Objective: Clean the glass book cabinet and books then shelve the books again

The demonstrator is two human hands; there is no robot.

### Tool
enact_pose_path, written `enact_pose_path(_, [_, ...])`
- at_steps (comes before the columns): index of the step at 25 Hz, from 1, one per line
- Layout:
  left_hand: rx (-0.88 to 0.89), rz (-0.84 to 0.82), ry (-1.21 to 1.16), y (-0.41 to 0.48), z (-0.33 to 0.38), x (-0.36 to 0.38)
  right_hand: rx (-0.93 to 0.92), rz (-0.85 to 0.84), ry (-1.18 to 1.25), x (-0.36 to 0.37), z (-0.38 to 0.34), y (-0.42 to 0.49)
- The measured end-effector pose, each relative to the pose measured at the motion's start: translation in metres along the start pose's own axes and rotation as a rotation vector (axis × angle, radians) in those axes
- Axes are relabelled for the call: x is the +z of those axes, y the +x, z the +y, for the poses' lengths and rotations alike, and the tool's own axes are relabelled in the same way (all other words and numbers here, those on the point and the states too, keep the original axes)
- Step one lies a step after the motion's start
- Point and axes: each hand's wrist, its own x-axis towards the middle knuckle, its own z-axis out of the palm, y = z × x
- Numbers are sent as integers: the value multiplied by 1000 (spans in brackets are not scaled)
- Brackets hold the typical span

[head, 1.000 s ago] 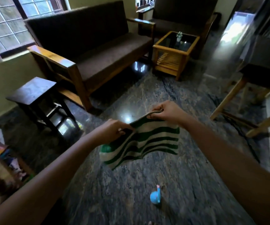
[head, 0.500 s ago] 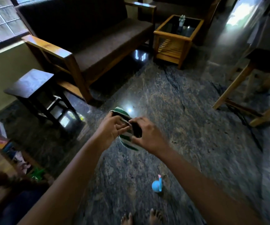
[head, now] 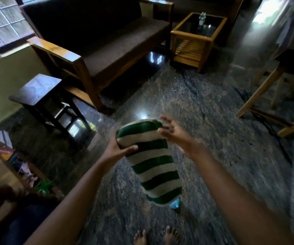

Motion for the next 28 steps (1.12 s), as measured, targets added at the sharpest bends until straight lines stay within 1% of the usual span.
enact_pose_path(2, [-215, -87, -69, -14, -36, 15, 236, -116, -110, 14, 54, -3])
enact_pose_path(3, [-278, -105, -40, -13, -43, 16, 273, -116, -118, 20, 77, -5])
enact_pose_path(4, [-313, -80, -42, -9, -43, 13, 286, -103, -47, 24, 90, -6])
enact_pose_path(5, [-349, -32, -97, 0, -41, 5, 287, -62, 97, 24, 93, -4])
enact_pose_path(6, [-376, 3, -228, 8, -34, -3, 274, -28, 260, 22, 90, -2])
enact_pose_path(7, [-381, -7, -274, 15, -35, -12, 252, -24, 366, 22, 82, 1])
enact_pose_path(8, [-367, -54, -241, 18, -35, -16, 250, -28, 402, 22, 77, 5])
enact_pose_path(9, [-377, -92, -122, 15, -39, -17, 254, -58, 326, 27, 74, 6])
enact_pose_path(10, [-390, -79, -12, 11, -47, -15, 252, -75, 233, 34, 78, 6])
enact_pose_path(11, [-400, -8, 55, 11, -53, -15, 246, -58, 181, 39, 87, 10])
enact_pose_path(12, [-423, 75, 59, 13, -59, -17, 253, -19, 167, 43, 95, 12])
enact_pose_path(13, [-426, 127, 34, 17, -59, -20, 301, 28, 178, 45, 96, 13])
enact_pose_path(15, [-438, 149, 32, 26, -53, -25, 377, 138, 202, 39, 95, 15])
enact_pose_path(17, [-376, 161, 113, 30, -50, -22, 394, 252, 146, 24, 98, 17])
enact_pose_path(19, [-249, 137, 231, 28, -50, -12, 294, 348, -15, 12, 102, 18])
enact_pose_path(20, [-204, 104, 246, 27, -52, -8, 220, 378, -57, 7, 103, 19])
enact_pose_path(21, [-172, 63, 208, 25, -49, -4, 146, 388, -38, 3, 101, 18])
enact_pose_path(22, [-145, 43, 127, 24, -45, -1, 91, 400, 32, 0, 98, 19])
enact_pose_path(24, [-100, 84, -10, 27, -31, 6, 3, 387, 111, -10, 88, 21])
enact_pose_path(25, [-57, 118, -16, 30, -25, 10, -38, 371, 97, -14, 82, 22])
enact_pose_path(26, [-20, 146, 40, 34, -20, 13, -84, 335, 70, -20, 76, 23])
enact_pose_path(28, [31, 160, 333, 43, -8, 21, -134, 254, 76, -29, 66, 24])
